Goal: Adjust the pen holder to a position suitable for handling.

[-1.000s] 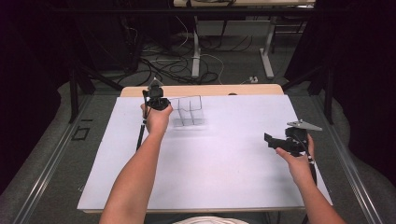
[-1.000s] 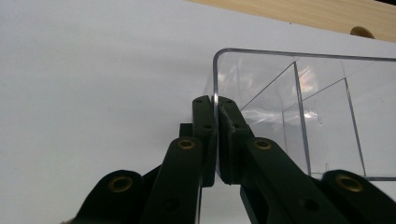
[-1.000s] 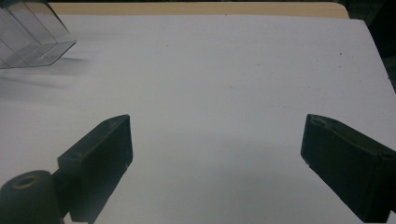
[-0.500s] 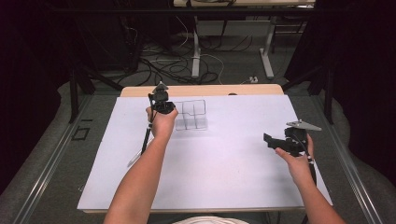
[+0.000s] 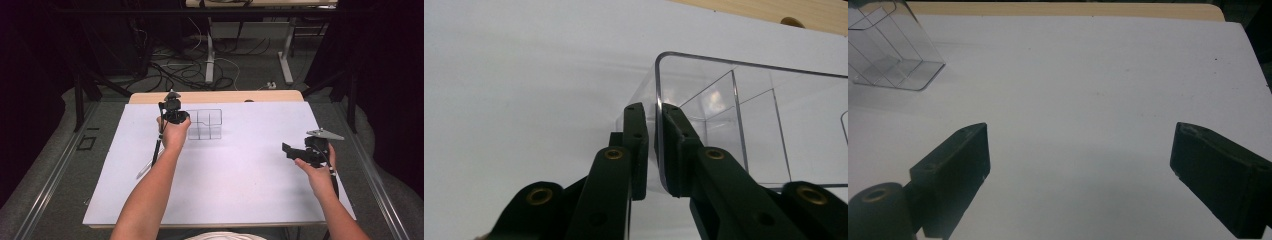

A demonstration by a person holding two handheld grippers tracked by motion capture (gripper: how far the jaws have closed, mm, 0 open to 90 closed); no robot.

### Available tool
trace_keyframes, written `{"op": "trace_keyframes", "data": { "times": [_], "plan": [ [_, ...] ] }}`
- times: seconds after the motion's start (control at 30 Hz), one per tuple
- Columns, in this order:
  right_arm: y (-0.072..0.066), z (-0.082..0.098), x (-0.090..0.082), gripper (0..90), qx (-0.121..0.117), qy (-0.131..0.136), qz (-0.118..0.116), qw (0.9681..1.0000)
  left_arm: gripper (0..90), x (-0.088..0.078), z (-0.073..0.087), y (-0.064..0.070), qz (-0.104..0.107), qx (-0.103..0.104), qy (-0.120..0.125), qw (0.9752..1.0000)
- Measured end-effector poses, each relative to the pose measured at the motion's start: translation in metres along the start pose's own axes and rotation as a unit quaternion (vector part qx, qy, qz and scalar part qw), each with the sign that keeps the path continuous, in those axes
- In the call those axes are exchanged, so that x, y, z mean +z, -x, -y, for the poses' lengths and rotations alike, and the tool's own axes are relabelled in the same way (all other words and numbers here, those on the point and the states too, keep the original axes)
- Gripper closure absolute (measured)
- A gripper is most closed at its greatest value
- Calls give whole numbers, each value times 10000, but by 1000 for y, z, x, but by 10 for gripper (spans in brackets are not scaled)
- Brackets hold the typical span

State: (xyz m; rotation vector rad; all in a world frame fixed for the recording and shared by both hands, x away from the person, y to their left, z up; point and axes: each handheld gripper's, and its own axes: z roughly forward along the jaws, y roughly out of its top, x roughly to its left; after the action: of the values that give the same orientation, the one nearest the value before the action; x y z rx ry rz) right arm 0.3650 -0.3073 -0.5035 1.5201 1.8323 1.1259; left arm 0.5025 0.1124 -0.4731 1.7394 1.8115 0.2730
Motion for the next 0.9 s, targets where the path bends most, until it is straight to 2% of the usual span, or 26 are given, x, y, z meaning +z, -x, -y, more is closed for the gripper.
{"op": "trace_keyframes", "data": {
  "times": [0.17,0.4,0.47,0.7,0.9],
  "plan": [
    [0,0,0,88,-6,-1,-5,10000,753,-3,0,-4,131,63,95,9998],
    [0,0,0,88,-23,7,4,10000,661,-10,-1,-11,337,240,227,9989],
    [0,0,0,88,-17,7,11,10000,631,-14,-1,-13,340,312,281,9985],
    [-1,0,0,88,-19,16,-3,10000,554,-26,-1,-22,392,549,465,9966],
    [0,0,2,88,-1,4,-8,10000,464,-35,-1,-27,502,636,661,9945]
  ]
}}
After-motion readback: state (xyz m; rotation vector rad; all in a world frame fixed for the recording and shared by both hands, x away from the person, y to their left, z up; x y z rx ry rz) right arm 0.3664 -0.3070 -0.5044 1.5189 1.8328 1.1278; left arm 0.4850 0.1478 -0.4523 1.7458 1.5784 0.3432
